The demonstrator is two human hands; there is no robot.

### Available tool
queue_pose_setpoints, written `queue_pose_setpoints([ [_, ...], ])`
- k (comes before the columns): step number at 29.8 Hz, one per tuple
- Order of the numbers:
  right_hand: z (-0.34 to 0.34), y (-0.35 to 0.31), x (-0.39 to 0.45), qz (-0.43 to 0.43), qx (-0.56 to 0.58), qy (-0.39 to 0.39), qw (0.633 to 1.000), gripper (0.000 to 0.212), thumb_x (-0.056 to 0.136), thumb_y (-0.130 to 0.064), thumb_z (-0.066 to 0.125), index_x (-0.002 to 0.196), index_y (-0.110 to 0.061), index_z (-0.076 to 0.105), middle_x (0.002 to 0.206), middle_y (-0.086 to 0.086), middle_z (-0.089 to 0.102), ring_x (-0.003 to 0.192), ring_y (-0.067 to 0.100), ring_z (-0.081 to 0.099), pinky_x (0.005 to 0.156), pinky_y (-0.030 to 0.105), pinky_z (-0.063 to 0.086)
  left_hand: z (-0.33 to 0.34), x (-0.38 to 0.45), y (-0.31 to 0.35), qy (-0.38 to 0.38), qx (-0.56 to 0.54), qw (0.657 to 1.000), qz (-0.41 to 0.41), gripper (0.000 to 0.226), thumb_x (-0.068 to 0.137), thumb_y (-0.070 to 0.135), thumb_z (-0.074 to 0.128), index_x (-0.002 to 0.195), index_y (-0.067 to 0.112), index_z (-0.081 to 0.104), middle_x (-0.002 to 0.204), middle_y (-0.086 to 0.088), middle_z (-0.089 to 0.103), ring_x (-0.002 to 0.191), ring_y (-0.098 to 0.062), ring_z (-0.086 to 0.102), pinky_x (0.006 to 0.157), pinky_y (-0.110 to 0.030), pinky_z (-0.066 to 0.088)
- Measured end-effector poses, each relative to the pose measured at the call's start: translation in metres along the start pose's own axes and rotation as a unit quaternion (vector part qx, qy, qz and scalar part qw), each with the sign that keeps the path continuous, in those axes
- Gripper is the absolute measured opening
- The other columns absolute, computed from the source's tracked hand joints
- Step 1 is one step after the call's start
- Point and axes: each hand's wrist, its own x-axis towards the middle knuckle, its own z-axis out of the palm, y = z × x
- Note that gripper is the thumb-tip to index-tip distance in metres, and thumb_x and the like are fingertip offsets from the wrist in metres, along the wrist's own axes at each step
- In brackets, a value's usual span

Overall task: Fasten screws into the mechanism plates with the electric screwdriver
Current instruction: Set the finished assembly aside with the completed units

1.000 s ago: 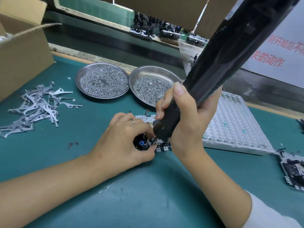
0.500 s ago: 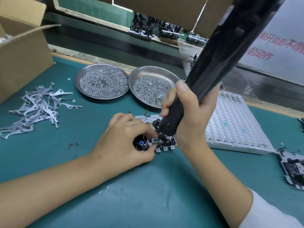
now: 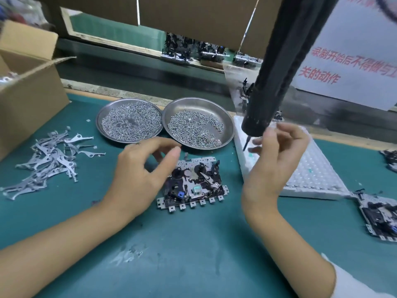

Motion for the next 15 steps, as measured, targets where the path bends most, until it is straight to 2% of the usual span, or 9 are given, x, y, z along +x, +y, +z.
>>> queue_pose_setpoints([
  [2,-0.002,0.007,-0.016,0.044,-0.073,-0.057,0.995,0.020,0.084,-0.016,0.055,0.093,-0.029,0.042,0.088,-0.009,0.049,0.083,0.004,0.050,0.074,0.020,0.041,-0.002,0.003,-0.005,0.039,-0.024,0.999,-0.022,0.024,0.081,0.050,0.044,0.089,0.036,0.062,0.078,0.011,0.066,0.078,-0.004,0.058,0.072,-0.014,0.041],
  [4,-0.001,0.014,-0.032,0.053,-0.169,-0.151,0.973,0.026,0.081,-0.023,0.059,0.097,-0.033,0.040,0.099,-0.008,0.048,0.095,0.005,0.050,0.082,0.022,0.041,-0.001,0.004,-0.009,0.054,-0.042,0.997,-0.033,0.024,0.083,0.049,0.042,0.090,0.038,0.061,0.081,0.009,0.067,0.078,-0.001,0.059,0.069,-0.016,0.043],
  [6,0.002,0.015,-0.043,0.027,-0.305,-0.252,0.918,0.033,0.080,-0.041,0.055,0.109,-0.034,0.042,0.110,-0.008,0.046,0.106,0.012,0.046,0.092,0.031,0.040,0.001,0.004,-0.011,0.055,-0.044,0.997,-0.034,0.024,0.084,0.049,0.041,0.092,0.038,0.062,0.079,0.009,0.067,0.080,0.001,0.060,0.068,-0.020,0.046],
  [8,0.006,0.017,-0.054,-0.031,-0.434,-0.336,0.835,0.059,0.078,-0.061,0.046,0.127,-0.029,0.042,0.122,-0.004,0.044,0.116,0.018,0.042,0.098,0.037,0.036,0.002,0.004,-0.013,0.058,-0.045,0.997,-0.032,0.024,0.085,0.048,0.041,0.092,0.039,0.062,0.081,0.011,0.067,0.080,0.005,0.060,0.066,-0.015,0.045],
  [9,0.009,0.018,-0.058,-0.053,-0.478,-0.359,0.800,0.072,0.075,-0.068,0.043,0.134,-0.027,0.040,0.128,-0.001,0.042,0.121,0.021,0.038,0.101,0.041,0.034,0.002,0.004,-0.013,0.060,-0.046,0.997,-0.029,0.023,0.086,0.047,0.042,0.092,0.039,0.062,0.085,0.013,0.066,0.080,0.006,0.060,0.065,-0.011,0.044],
  [11,0.015,0.019,-0.062,-0.057,-0.522,-0.385,0.759,0.085,0.070,-0.075,0.041,0.141,-0.028,0.032,0.138,0.003,0.037,0.129,0.025,0.031,0.104,0.047,0.029,0.001,0.004,-0.014,0.062,-0.047,0.997,-0.025,0.020,0.088,0.043,0.044,0.093,0.037,0.062,0.088,0.017,0.066,0.082,0.008,0.061,0.066,-0.008,0.044],
  [15,0.023,0.020,-0.056,-0.054,-0.534,-0.387,0.750,0.079,0.073,-0.065,0.055,0.139,-0.030,0.030,0.140,0.003,0.030,0.127,0.027,0.030,0.100,0.046,0.032,0.001,0.006,-0.014,0.061,-0.043,0.997,-0.022,0.017,0.090,0.030,0.046,0.092,0.035,0.062,0.085,0.021,0.065,0.080,0.011,0.059,0.066,-0.003,0.040],
])
